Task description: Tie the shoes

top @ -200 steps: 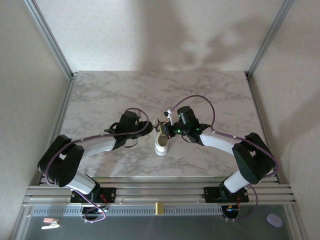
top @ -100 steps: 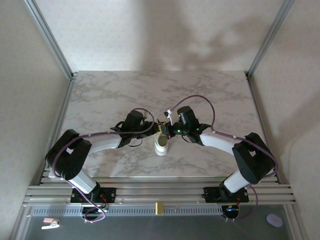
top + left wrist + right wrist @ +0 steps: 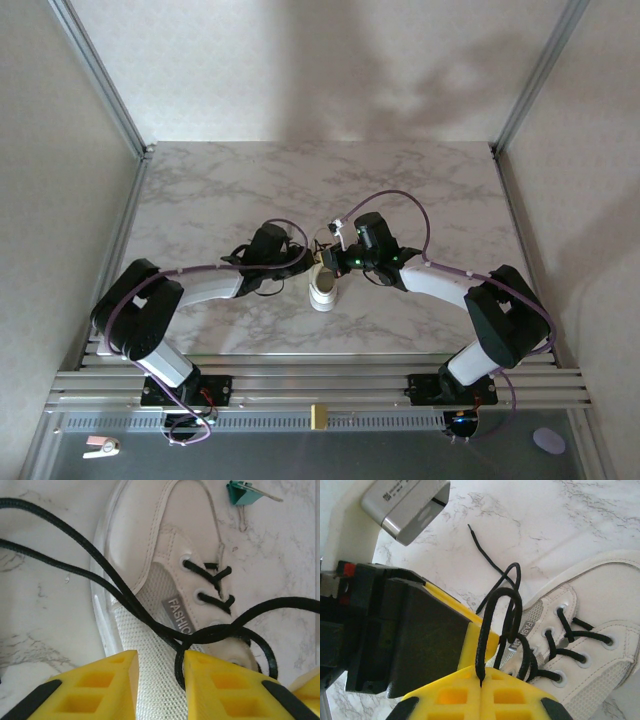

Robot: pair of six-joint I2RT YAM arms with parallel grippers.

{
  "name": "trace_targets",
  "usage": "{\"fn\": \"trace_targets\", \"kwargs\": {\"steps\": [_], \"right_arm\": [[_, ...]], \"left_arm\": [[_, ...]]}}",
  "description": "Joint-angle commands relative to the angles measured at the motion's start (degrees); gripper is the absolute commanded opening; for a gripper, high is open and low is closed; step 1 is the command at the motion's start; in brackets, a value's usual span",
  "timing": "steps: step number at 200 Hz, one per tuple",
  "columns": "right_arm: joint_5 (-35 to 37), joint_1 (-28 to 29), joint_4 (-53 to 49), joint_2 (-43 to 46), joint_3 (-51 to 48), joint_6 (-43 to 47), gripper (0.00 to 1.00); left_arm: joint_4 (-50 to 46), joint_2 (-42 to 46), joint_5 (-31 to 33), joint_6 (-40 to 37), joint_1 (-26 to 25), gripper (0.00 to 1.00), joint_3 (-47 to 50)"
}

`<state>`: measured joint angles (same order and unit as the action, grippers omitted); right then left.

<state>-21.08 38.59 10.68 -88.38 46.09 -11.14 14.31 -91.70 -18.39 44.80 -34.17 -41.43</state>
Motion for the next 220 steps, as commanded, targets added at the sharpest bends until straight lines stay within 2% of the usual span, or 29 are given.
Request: {"fn": "trace_targets", "kwargs": {"steps": [1,73,103,140,151,174,220], "right_arm": [[-0.5,-0.3,0.0,-0.2,1.6,0.3,0.0],[-0.4,-0.3,-0.2,-0.1,1.8,0.1,0.0],[-0.4,-0.2,-0.7,0.0,2.0,0.0,0.0],[-0.4,-0.3,-0.5,-0.2,2.2,-0.7,0.0],[-0.3,-0.2,-0.4,-0.3,2.2,-1.1,0.0],[-0.5,-0.3,-0.4,-0.2,2.2,-1.4,0.0],[-0.4,-0.3,-0.4,-0.1,2.2,-1.3,0.0]], "left_arm": [[-0.4,0.8,0.5,0.4,-0.8,0.29,1.3],[0.5,2.0,0.7,1.0,-1.5,0.27,3.7],[-2.1,6.9,5.2,-0.5,-1.2,0.31,3.3],[-4.3,12.4,8.6,-0.3,-0.5,0.31,3.2],[-4.3,12.7,7.9,0.5,-0.5,0.29,2.8],[-2.2,11.8,4.5,3.6,-0.7,0.17,2.4],[-2.1,7.4,1.8,8.1,-2.6,0.13,-1.4]]}}
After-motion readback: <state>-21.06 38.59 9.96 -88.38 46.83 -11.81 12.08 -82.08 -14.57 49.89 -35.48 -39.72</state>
